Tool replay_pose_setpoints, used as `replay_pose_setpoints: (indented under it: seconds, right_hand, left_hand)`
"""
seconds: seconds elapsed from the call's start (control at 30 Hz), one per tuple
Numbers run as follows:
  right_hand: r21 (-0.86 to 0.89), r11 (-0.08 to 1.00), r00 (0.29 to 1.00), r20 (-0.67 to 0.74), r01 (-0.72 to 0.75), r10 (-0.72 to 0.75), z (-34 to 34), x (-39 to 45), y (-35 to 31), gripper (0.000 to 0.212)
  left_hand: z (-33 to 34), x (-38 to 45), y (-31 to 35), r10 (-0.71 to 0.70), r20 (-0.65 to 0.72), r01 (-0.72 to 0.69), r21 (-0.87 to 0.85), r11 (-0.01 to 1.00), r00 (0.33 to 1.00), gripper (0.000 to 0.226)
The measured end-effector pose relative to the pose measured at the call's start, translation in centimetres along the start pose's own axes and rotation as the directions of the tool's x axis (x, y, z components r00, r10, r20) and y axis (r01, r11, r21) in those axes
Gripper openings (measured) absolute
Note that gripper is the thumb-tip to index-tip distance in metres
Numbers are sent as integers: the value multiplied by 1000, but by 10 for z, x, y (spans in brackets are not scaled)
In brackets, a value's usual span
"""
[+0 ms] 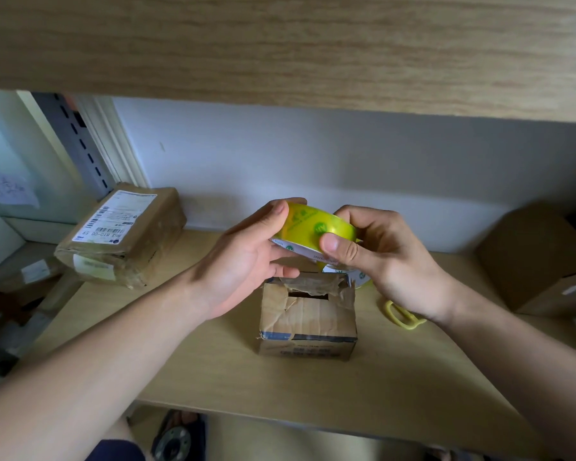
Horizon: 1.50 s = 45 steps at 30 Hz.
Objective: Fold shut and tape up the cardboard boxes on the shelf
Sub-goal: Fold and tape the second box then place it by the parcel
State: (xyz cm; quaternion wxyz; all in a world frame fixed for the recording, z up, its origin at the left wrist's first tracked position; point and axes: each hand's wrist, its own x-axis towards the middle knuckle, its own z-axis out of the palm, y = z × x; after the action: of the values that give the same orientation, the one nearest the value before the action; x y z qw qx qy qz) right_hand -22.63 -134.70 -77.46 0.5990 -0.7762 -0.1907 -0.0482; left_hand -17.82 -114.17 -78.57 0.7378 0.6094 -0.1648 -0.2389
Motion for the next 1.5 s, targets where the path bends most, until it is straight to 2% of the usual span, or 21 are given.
replay_pose_setpoints:
  seconds: [0.17,0.3,0.4,0.5,0.53,0.6,0.63,0.73,0.83,0.9,0.97,1.03,1.1,1.17,1.23,1.33,1.43,1.5]
  right_hand:
    - [15,1000,1000,27,-9,8,-4,1,1,19]
    - [20,1000,1000,19,-12,12,-3,0,2,15]
    - [41,999,999,-34,-15,16,-1,0,2,19]
    - [139,990,988,-146,-24,44,4,-1,-2,17]
    - [174,984,982,-175,-37,68,7,-1,-4,14]
    - [193,980,977,-191,-56,93,11,-1,-7,9]
    - [184,981,979,-177,-64,97,13,-1,-7,8]
    - [129,988,990,-95,-88,101,21,-4,-7,8]
    - [4,997,996,-49,-74,74,24,-8,-8,13]
    - [-166,985,995,-100,-45,28,21,-8,-8,15]
    - [-331,943,977,-209,-41,-30,15,-6,-7,17]
    - [-310,949,952,-303,-64,-35,9,-4,-7,16]
    - [-214,975,946,-323,-53,-20,4,-2,-9,8]
    - [-185,983,964,-265,-21,-30,2,0,-9,18]
    - [-162,987,988,-148,9,-34,3,0,-6,28]
    - [-12,999,1000,-7,-31,31,9,-2,-2,42]
    - [-135,989,998,-50,-54,48,8,1,2,62]
    - [-133,990,996,-85,-50,39,8,3,2,63]
  left_hand:
    - [1,1,1,22,-44,-22,-13,1000,999,54]
    - [4,3,-1,54,-78,-50,52,997,995,52]
    - [7,2,0,107,-129,-93,115,989,986,54]
    - [11,0,2,156,-168,-115,231,966,973,66]
    - [13,-1,2,195,-192,-137,277,951,962,59]
    - [17,-1,3,275,-206,-199,329,923,939,26]
    - [20,-2,4,290,-181,-219,334,917,940,17]
    - [24,-2,2,313,-98,-268,318,909,945,19]
    - [26,-1,1,325,-114,-273,329,904,939,31]
    - [22,0,2,343,-118,-281,362,889,932,36]
    - [16,1,4,372,-120,-297,405,865,921,42]
    - [12,1,7,381,-96,-302,451,840,919,46]
    - [13,-2,9,324,-17,-287,419,861,946,45]
    - [15,-5,11,280,81,-288,410,865,957,40]
    - [19,-7,12,258,145,-295,419,859,955,38]
    - [23,-10,12,243,199,-304,387,871,949,39]
    - [20,-10,13,244,216,-310,362,879,945,31]
    - [16,-8,14,253,213,-315,345,884,944,25]
